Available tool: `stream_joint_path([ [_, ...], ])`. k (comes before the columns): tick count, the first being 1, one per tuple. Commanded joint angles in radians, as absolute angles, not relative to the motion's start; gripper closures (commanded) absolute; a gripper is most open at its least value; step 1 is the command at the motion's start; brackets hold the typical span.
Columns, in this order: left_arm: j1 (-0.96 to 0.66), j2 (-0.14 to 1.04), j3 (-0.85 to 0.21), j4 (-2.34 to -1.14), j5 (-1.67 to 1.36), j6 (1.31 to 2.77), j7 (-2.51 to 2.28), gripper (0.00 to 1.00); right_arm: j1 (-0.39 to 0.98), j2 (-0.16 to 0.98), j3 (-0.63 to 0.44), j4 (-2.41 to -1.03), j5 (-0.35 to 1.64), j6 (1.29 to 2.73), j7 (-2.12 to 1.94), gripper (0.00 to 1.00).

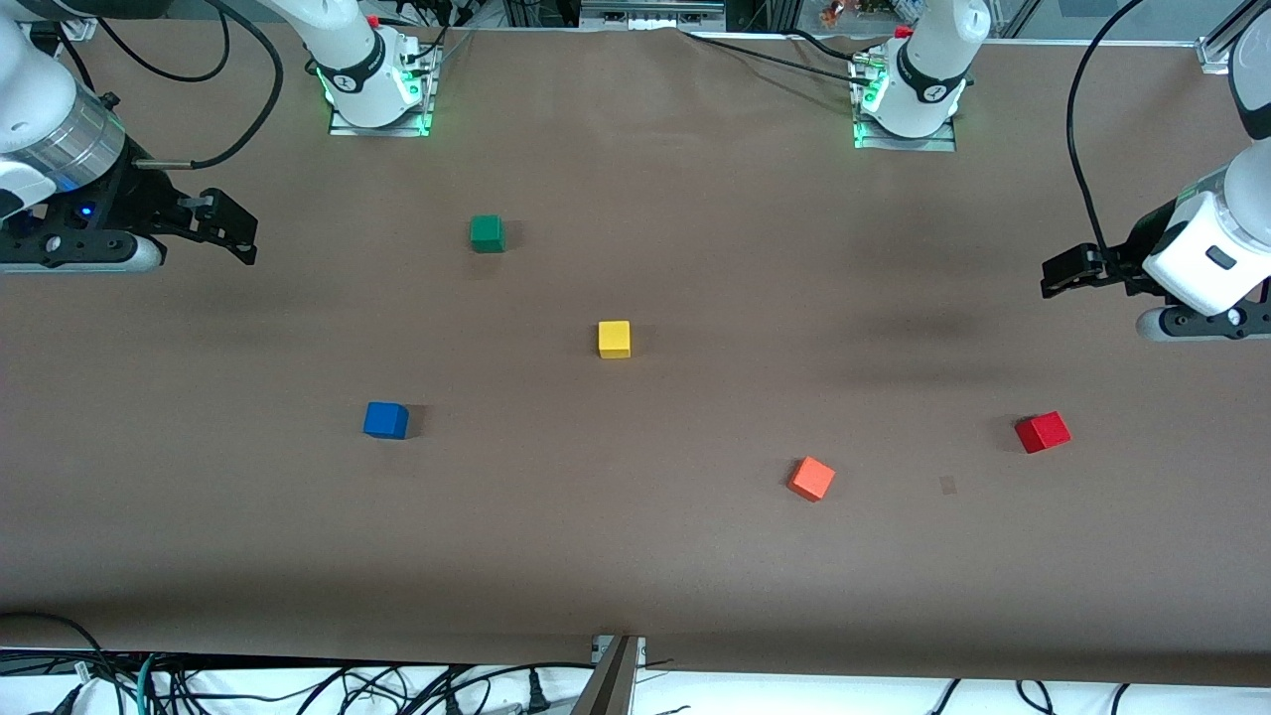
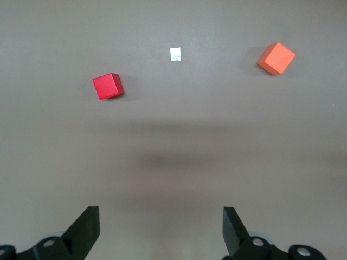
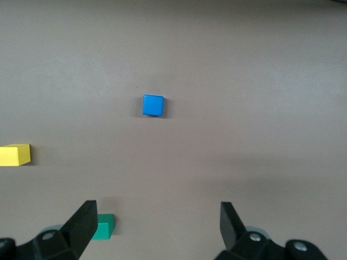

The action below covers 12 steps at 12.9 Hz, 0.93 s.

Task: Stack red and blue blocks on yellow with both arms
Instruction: 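Lower the left gripper onto the red cube and close it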

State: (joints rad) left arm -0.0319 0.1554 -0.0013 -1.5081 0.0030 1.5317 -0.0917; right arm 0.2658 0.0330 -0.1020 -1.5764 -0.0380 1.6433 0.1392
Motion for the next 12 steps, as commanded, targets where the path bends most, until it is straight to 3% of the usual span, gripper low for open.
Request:
stream_joint_path([
  [1,-0.031,0.181,0.005,-1.471,0.014,1.512,-0.078,0.00,0.261,0.037,-0.101,-1.555,-0.034,1.626,0.123,0.00],
  [12,0.015,0.207,0.008,-1.476,0.009,1.513,0.045,0.00,0.261,0.038,-0.101,-1.555,-0.032,1.624,0.123,0.00],
])
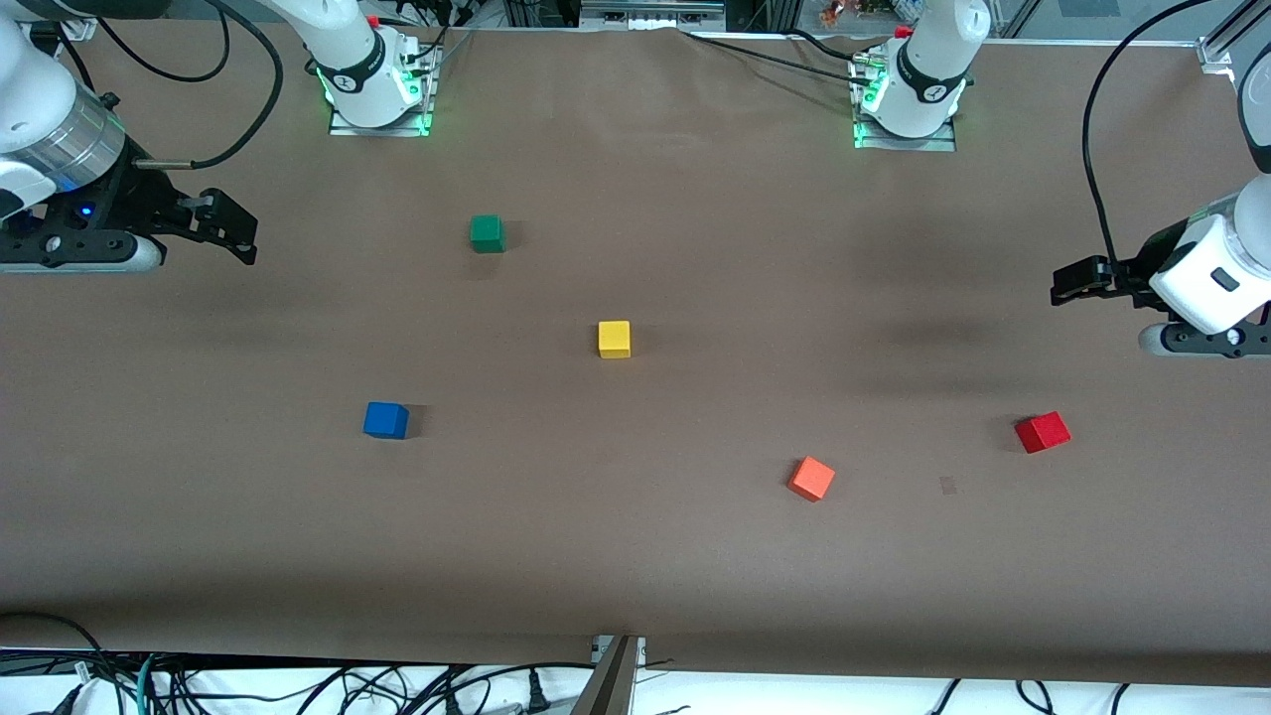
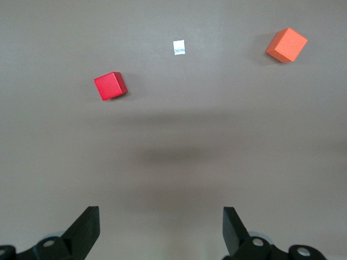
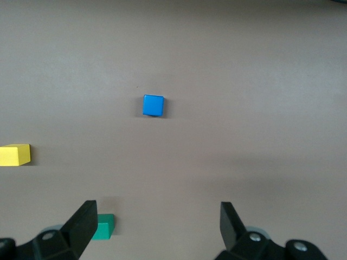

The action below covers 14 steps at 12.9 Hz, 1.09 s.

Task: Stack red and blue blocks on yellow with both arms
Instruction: 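Lower the left gripper onto the red cube and close it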

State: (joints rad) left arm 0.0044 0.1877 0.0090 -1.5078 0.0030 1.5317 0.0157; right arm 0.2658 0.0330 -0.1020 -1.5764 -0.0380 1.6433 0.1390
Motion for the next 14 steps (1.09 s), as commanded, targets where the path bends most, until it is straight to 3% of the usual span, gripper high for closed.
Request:
stream_joint_path([
  [1,0.017,0.213,0.008,-1.476,0.009,1.513,0.031,0.00,0.261,0.038,-0.101,-1.555,-0.032,1.623,0.123,0.00],
  [8,0.028,0.224,0.008,-1.477,0.011,1.517,-0.078,0.00,0.261,0.038,-0.101,-1.555,-0.034,1.624,0.123,0.00],
  [14,0.135,0.313,0.008,-1.480,0.021,1.606,-0.066,0.00,0.262,0.037,-0.100,-1.555,-0.034,1.624,0.123,0.00],
])
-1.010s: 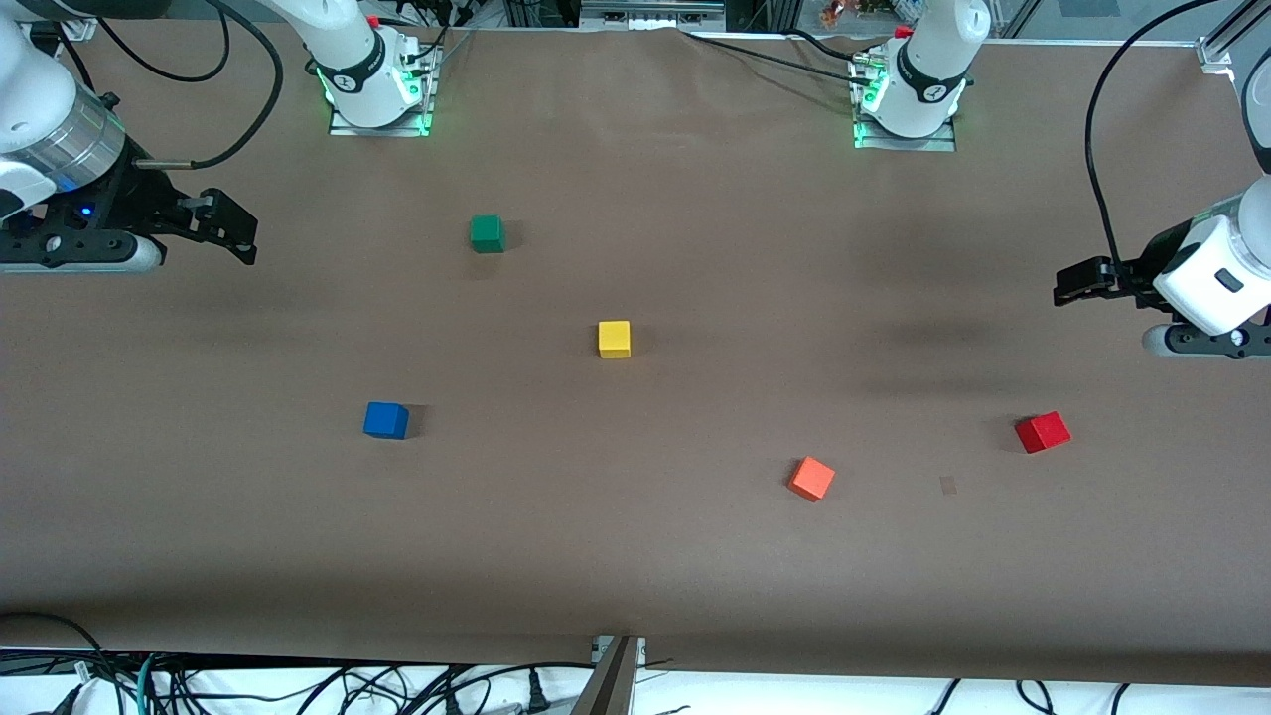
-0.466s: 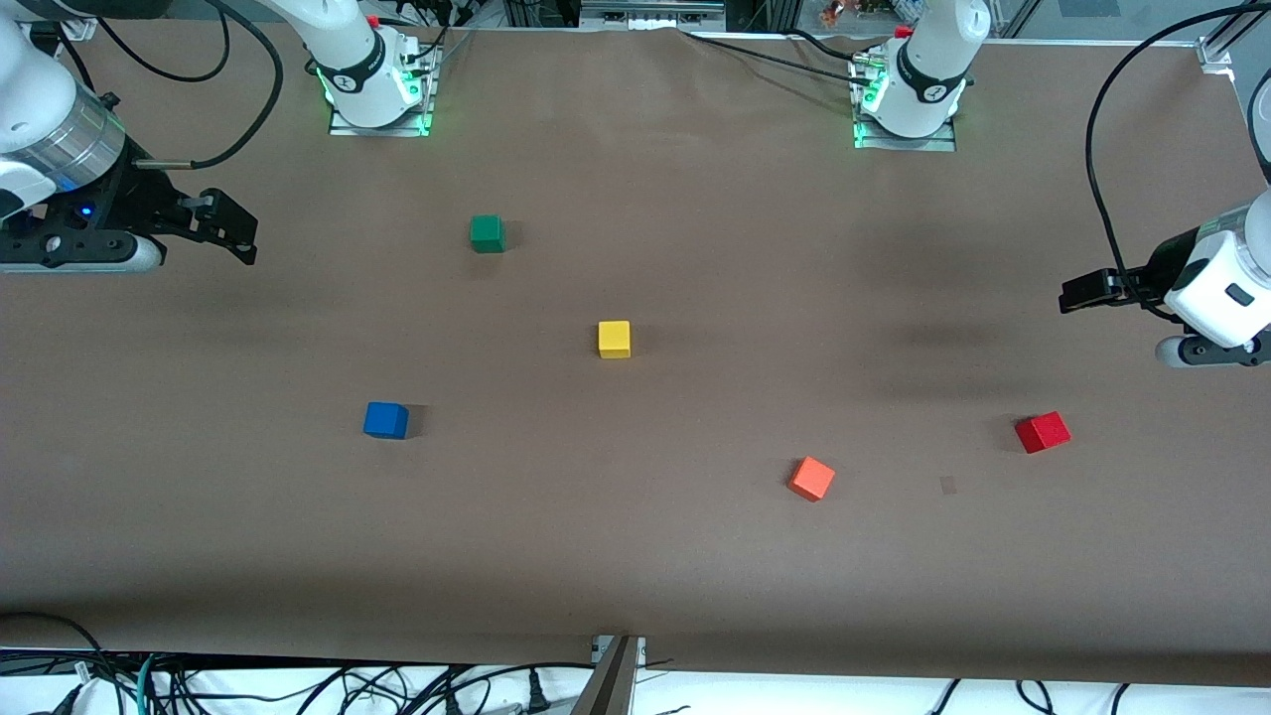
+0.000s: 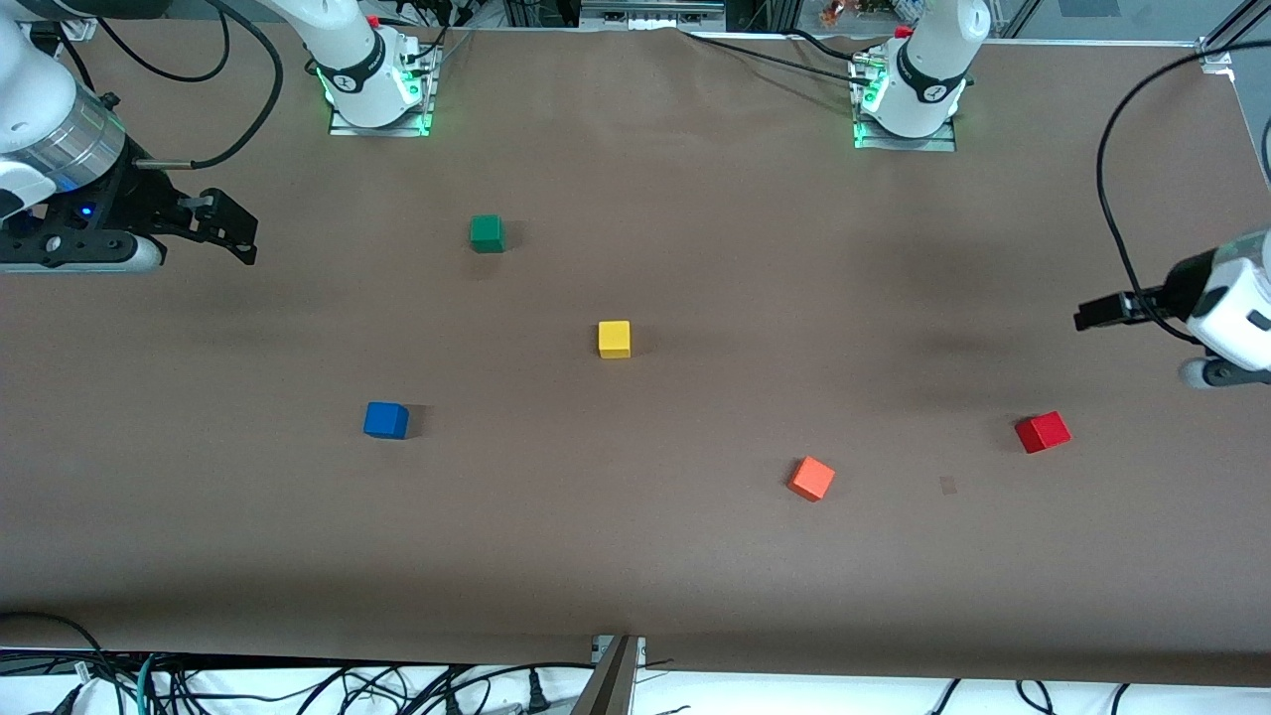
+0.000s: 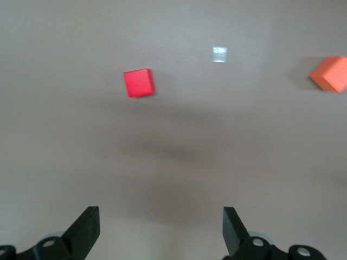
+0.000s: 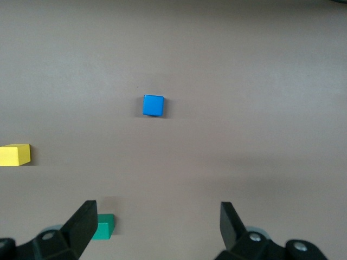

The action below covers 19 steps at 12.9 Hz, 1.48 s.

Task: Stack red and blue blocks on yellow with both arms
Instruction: 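Lower the left gripper onto the red cube and close it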

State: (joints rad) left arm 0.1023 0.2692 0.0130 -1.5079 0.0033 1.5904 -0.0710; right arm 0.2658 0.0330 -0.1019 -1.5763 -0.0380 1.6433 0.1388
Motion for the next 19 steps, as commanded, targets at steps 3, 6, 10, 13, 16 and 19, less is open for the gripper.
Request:
stream_joint_path([
  [3,0.159,0.377,0.009,-1.489,0.020,1.693,-0.067,0.00,0.262,0.038,-0.100,-1.555,-0.034,1.624,0.123,0.00],
  [6,0.212,0.460,0.005,-1.491,0.008,1.782,-0.063,0.00,0.262,0.037,-0.100,-1.555,-0.032,1.623,0.123,0.00],
  [10,0.218,0.561,0.006,-1.520,0.011,1.951,-0.063,0.00,0.262,0.038,-0.101,-1.555,-0.032,1.624,0.123,0.00],
  [13,0.227,0.569,0.006,-1.658,0.012,2.181,-0.048,0.00,0.262,0.038,-0.101,-1.555,-0.034,1.624,0.123,0.00],
  [16,0.227,0.583,0.003,-1.724,0.009,2.313,-0.055,0.00,0.262,0.038,-0.101,-1.555,-0.032,1.624,0.123,0.00],
  [19,0.225,0.609,-0.003,-1.736,0.008,2.388,-0.066,0.00,0.262,0.038,-0.101,-1.555,-0.032,1.624,0.121,0.00],
])
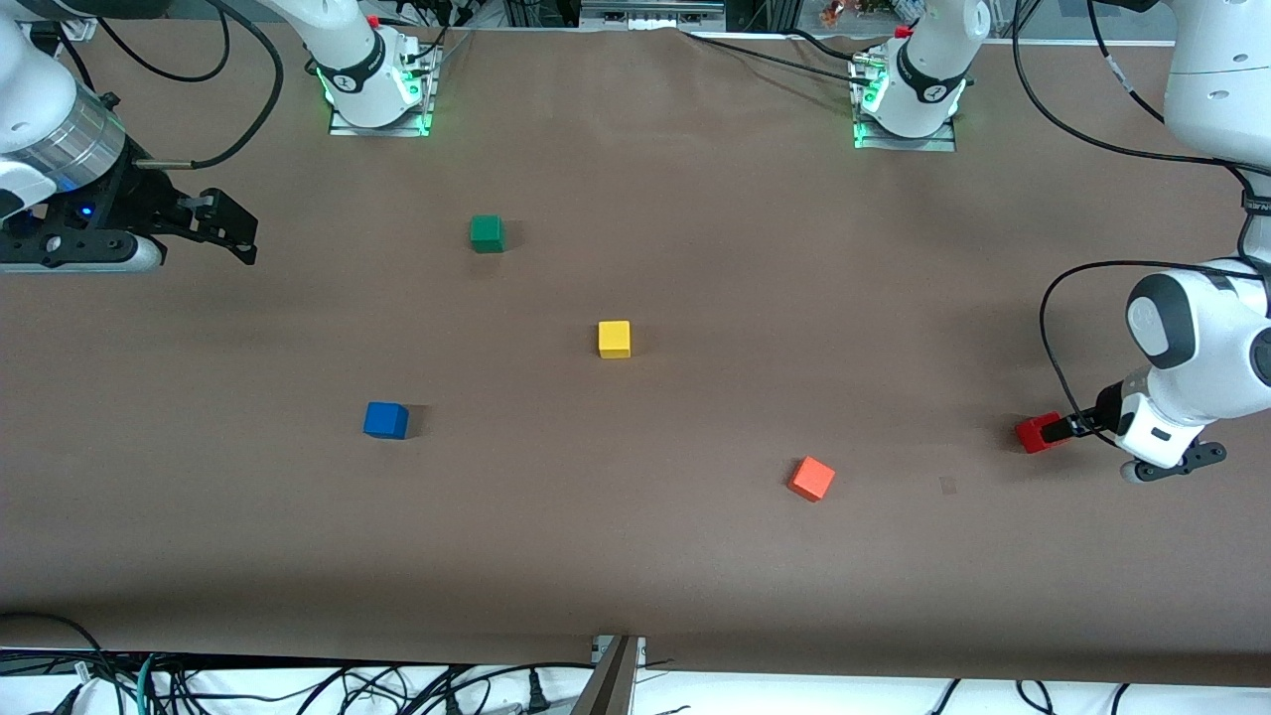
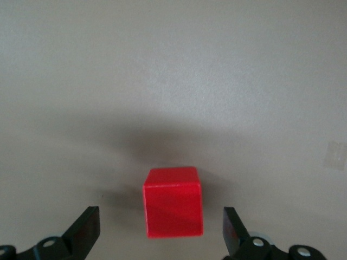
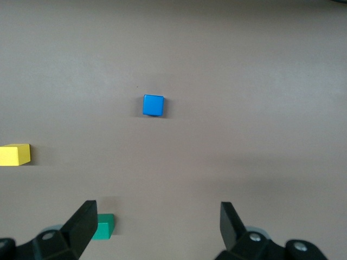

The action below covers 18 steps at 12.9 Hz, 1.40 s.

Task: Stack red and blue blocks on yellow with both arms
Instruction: 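Lower the left gripper onto the red cube and close it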

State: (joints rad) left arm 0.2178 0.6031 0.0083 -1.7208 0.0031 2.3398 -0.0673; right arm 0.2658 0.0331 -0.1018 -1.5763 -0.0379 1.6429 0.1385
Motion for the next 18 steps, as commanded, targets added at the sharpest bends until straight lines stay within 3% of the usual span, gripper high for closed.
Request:
stream_joint_path([
  [1,0.222,0.617,-0.003,-1.740,0.008,2.417,-0.075,0.00,0.262,0.038,-0.101,-1.555,-0.032,1.623,0.123,0.00],
  [5,0.212,0.629,-0.003,-1.844,0.008,2.607,-0.084,0.00,0.262,0.038,-0.100,-1.555,-0.032,1.623,0.123,0.00],
  [11,0.213,0.626,-0.003,-1.879,0.011,2.625,-0.068,0.00,0.262,0.038,-0.100,-1.555,-0.032,1.624,0.123,0.00],
  [12,0.215,0.626,-0.003,-1.879,0.012,2.623,-0.061,0.16,0.262,0.038,-0.101,-1.555,-0.032,1.623,0.123,0.00],
  [16,0.224,0.608,-0.005,-1.876,0.012,2.603,-0.008,0.61,0.264,0.038,-0.100,-1.555,-0.034,1.623,0.124,0.00],
  [18,0.216,0.582,-0.006,-1.865,0.011,2.557,-0.017,0.77,0.264,0.037,-0.100,-1.555,-0.034,1.624,0.124,0.00],
])
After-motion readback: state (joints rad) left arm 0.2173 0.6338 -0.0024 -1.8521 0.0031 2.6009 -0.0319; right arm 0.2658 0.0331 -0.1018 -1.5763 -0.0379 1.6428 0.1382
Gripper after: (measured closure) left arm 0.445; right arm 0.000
